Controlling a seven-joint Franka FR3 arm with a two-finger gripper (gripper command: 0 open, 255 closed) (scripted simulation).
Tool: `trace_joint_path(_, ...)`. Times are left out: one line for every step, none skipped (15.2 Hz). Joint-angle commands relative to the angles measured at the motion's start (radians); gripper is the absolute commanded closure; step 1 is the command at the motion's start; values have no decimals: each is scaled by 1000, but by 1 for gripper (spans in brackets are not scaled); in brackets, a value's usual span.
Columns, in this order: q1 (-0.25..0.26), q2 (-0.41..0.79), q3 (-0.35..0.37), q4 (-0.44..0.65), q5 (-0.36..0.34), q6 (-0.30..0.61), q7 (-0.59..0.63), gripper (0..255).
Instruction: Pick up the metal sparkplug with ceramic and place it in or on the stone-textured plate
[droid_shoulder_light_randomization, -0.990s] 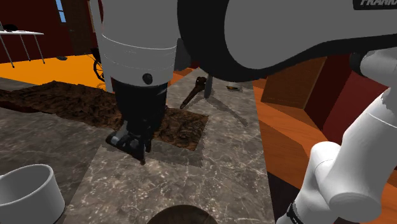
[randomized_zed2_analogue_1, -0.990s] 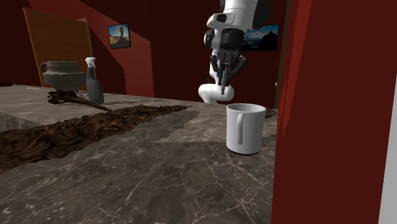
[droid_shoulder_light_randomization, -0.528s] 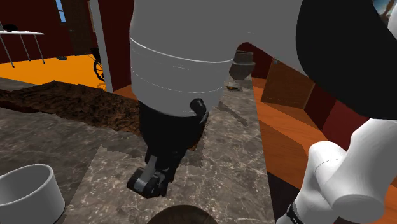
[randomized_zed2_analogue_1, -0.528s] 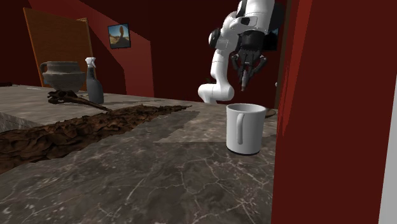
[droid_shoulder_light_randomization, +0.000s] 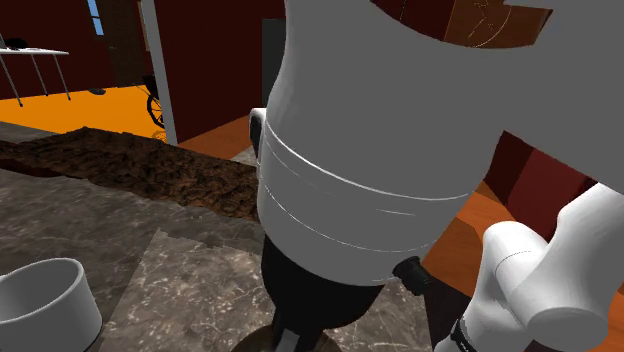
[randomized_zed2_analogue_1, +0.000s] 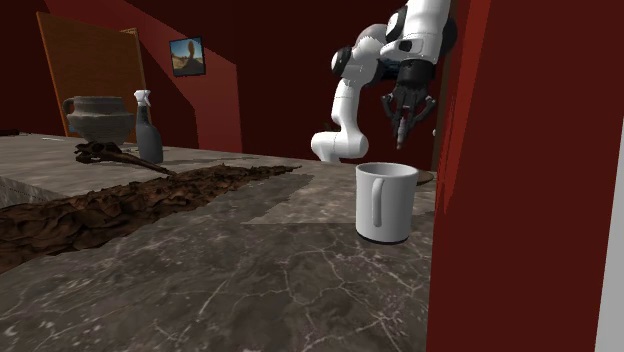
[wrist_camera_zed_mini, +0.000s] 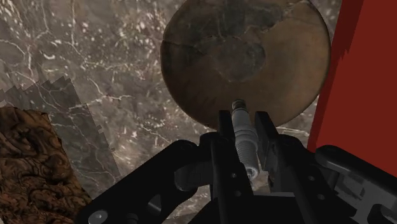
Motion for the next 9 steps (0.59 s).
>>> trace_joint_path(3,-4,2,-32,3,28,2,255)
trace_joint_path(4,-5,4,-46,4,41,4,255)
trace_joint_path(5,-6,6,-59,5,54,5,255)
trace_joint_path(5,-6,7,-73,6,67,6,255)
trace_joint_path(6,-6,9,-86,7,80,8,255)
trace_joint_path(7,-6,11,-99,8,94,9,255)
trace_joint_path(8,-6,13,-112,8,107,11,255)
trace_joint_path(8,-5,15,-125,9,120,13,255)
trace_joint_path(9,-4,18,-138,9,133,14,255)
